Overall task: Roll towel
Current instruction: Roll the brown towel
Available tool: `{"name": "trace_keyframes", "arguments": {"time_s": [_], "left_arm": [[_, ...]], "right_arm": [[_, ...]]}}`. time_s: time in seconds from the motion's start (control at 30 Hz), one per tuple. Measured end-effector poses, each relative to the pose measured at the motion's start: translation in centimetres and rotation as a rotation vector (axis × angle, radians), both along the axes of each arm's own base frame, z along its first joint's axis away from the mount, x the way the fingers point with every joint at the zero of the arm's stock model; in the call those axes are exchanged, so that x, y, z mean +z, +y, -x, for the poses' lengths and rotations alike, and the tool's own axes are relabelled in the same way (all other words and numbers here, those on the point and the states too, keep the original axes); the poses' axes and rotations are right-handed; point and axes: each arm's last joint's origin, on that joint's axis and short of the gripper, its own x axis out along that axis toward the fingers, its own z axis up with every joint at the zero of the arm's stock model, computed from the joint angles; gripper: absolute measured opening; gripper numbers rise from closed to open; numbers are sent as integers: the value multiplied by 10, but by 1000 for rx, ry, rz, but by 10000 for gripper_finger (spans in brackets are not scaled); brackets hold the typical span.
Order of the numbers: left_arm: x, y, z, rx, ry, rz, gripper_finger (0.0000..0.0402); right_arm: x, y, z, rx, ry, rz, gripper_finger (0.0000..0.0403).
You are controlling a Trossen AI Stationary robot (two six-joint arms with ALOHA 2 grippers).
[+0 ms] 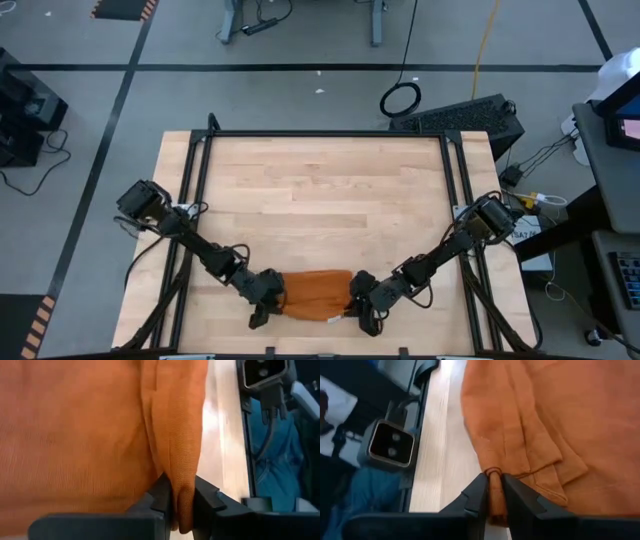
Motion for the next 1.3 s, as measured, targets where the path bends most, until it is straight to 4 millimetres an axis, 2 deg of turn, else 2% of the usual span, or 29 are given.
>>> {"name": "trace_keyframes", "arguments": {"time_s": [0.13,0.27,0.53,0.67,0.77,0.87,1.07,1.2,1.3], "left_arm": [[-5,7,2,69,54,33,51],[-6,8,3,93,68,47,51],[-5,9,1,118,75,65,52],[-5,10,1,125,76,68,52],[-5,10,0,139,85,78,52],[-5,10,0,141,83,78,52],[-5,10,1,142,84,77,52],[-5,10,0,142,83,77,52],[-5,10,0,141,83,77,52]], "right_arm": [[0,0,0,80,-49,105,60],[8,4,5,136,-130,259,95],[19,33,30,153,-320,608,199],[10,49,35,196,-432,703,221],[0,56,31,192,-458,788,223],[-7,57,22,54,-415,807,224],[-16,45,7,-7,-256,698,220],[-19,36,3,-61,-167,587,193],[-20,31,-1,-123,-133,514,148]]}}
